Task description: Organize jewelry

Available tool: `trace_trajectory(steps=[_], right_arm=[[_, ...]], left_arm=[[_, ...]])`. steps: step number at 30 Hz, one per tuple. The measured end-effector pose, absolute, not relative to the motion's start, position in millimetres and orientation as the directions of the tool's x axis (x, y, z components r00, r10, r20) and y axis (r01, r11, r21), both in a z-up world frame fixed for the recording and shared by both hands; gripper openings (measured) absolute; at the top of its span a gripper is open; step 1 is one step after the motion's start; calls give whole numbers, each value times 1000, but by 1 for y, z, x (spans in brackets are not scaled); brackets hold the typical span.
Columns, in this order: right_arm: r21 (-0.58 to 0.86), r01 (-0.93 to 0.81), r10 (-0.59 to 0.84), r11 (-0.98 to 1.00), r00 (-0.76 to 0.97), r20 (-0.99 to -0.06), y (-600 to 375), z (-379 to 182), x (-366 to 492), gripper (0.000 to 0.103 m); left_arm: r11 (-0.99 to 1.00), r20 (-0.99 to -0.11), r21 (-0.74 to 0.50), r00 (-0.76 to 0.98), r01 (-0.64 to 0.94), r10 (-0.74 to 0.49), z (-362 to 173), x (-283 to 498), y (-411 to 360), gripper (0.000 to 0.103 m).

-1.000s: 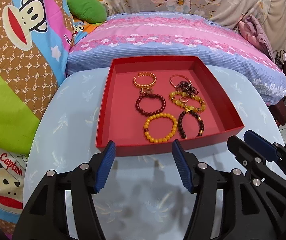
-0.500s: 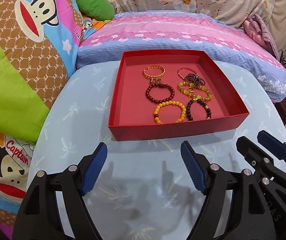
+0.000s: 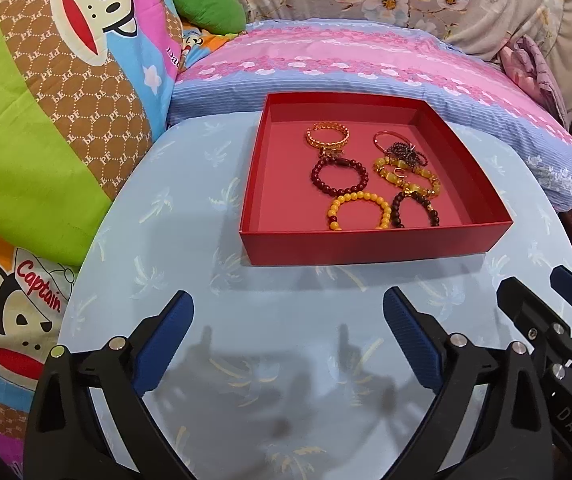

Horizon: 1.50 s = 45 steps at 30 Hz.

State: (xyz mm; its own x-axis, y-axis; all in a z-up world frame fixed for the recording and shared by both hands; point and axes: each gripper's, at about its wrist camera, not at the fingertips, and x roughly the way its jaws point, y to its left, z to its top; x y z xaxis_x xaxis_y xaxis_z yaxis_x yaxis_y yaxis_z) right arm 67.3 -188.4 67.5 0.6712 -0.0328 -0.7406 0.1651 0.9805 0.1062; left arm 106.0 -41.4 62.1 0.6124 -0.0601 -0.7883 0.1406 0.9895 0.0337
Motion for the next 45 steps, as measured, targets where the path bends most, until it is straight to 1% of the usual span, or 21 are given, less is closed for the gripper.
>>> trace_trajectory(steps=[1,5,13,45], right_arm=[[102,167,-37,981,671,-741,-188,67,67,77],[87,172,-51,981,671,-740,-187,66,66,80],[90,178,-54,980,672,-739,-188,65,65,80],[94,181,-53,979,670,-741,-188,64,65,80]], left_arm=[[990,-788,33,612,138,-59,62,106,-41,92],[991,-788,38,614,128,-49,61,105,-41,92],[992,-780,53,625,115,-31,61,104,-42,92],[993,-786,51,618,108,-27,58,106,-40,92]])
